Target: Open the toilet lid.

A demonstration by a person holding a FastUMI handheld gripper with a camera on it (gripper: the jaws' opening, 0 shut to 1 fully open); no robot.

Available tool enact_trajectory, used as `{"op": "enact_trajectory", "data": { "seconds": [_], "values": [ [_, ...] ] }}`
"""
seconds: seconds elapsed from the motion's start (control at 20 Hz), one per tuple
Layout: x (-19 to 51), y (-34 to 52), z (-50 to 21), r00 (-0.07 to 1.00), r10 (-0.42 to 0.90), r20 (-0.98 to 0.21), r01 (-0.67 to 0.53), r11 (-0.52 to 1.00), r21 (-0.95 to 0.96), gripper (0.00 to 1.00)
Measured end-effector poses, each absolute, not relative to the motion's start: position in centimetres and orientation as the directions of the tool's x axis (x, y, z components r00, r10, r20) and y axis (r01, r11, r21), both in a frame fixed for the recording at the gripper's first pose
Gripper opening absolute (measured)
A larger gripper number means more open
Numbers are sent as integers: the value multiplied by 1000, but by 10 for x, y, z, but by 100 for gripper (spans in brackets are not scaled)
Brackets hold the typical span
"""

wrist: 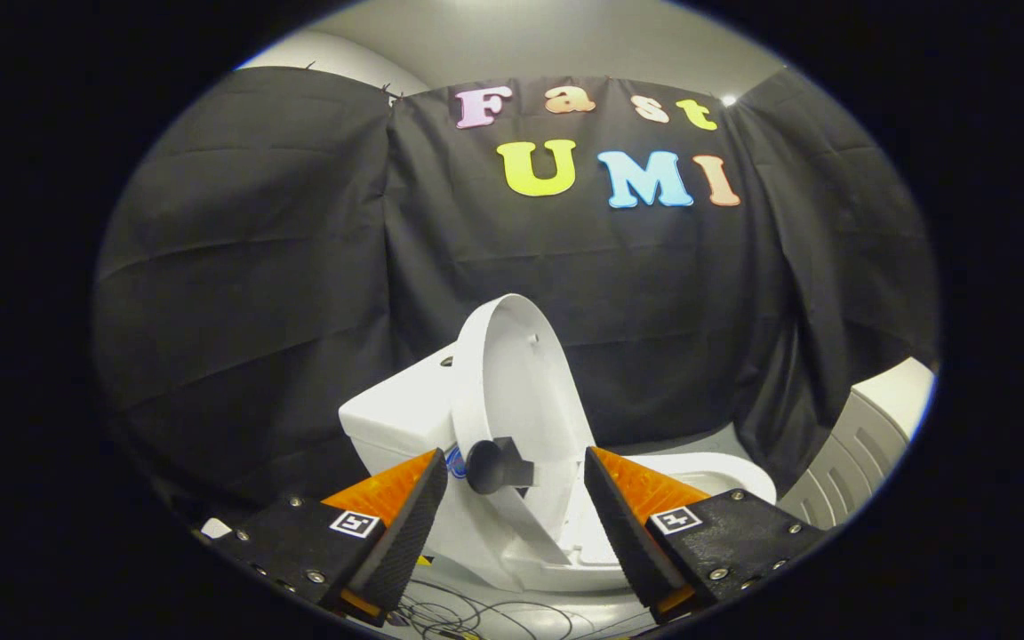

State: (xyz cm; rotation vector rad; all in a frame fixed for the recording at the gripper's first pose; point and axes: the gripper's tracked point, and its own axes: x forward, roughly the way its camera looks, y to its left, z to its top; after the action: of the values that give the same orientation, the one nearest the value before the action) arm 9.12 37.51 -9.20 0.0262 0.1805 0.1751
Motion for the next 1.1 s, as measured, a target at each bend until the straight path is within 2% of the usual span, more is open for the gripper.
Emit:
{"op": "enact_trajectory", "data": {
  "seconds": [0.3,0.6,0.9,1.1],
  "values": [
    [82,311,-56,978,189,-90,-191,981,-15,95],
    [70,216,-18,990,143,20,-142,989,-43,95],
    [62,122,7,996,61,60,-58,997,-57,95],
    [55,76,18,995,53,89,-45,995,-92,95]
  ]
}}
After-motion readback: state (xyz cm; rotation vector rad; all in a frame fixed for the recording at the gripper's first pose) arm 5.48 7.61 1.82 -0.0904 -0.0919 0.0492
